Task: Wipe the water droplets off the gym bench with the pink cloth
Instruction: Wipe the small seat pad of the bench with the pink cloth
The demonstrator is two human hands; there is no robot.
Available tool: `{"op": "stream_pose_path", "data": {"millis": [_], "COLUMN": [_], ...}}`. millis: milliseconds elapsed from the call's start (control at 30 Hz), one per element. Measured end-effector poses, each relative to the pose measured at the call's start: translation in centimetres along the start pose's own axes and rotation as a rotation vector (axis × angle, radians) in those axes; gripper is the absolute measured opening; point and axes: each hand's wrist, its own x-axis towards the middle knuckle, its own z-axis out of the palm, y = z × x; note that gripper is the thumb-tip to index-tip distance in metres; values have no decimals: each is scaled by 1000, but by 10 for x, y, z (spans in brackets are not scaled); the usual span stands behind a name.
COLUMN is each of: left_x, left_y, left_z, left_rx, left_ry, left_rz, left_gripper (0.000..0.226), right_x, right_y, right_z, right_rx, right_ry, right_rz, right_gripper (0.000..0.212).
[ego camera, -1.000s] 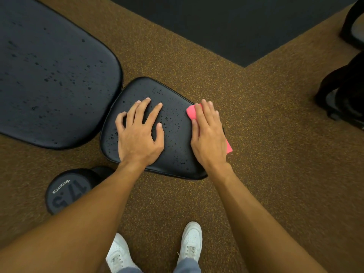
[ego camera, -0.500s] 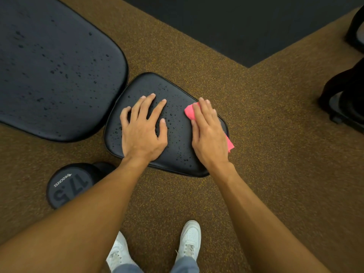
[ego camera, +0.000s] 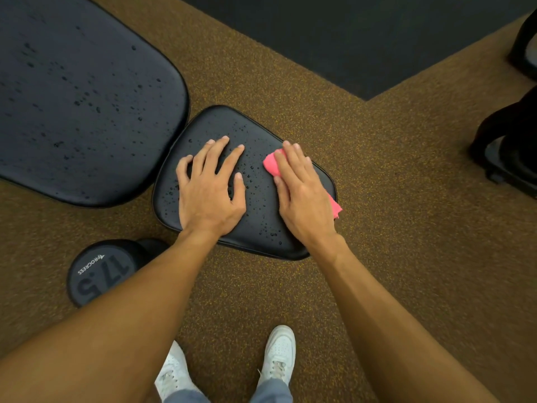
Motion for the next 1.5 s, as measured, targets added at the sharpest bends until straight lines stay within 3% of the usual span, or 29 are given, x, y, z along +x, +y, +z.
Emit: {"op": "stream_pose_path", "data": {"millis": [133, 400, 667, 900, 1167, 1367, 1500], "left_x": [0, 1, 12, 13, 12, 12, 11], "left_y": [0, -8, -27, -28, -28, -29, -29], "left_z": [-1, -1, -8, -8, -9, -8, -7], "left_rx": [-15, -84, -6, -15, -22, -15, -10], "left_ry": [12, 18, -32, -2, -4, -8, -6], "left_rz": [8, 30, 78, 51, 36, 31, 33], "left_gripper": [52, 51, 53, 53, 55, 55, 55], "right_x": [-25, 10, -16, 13, -2, 13, 30], "right_y": [11, -3, 0, 1, -1, -2, -18], "right_z": [-15, 1, -10, -8, -9, -5, 8], "right_rx": [8, -52, -61, -109, -59, -107, -78], "right_ry": [-84, 35, -125, -16, -153, -12, -46], "right_rz": [-157, 61, -205, 16, -224, 1, -60], "right_gripper": [49, 49, 50, 51, 51, 51, 50]}}
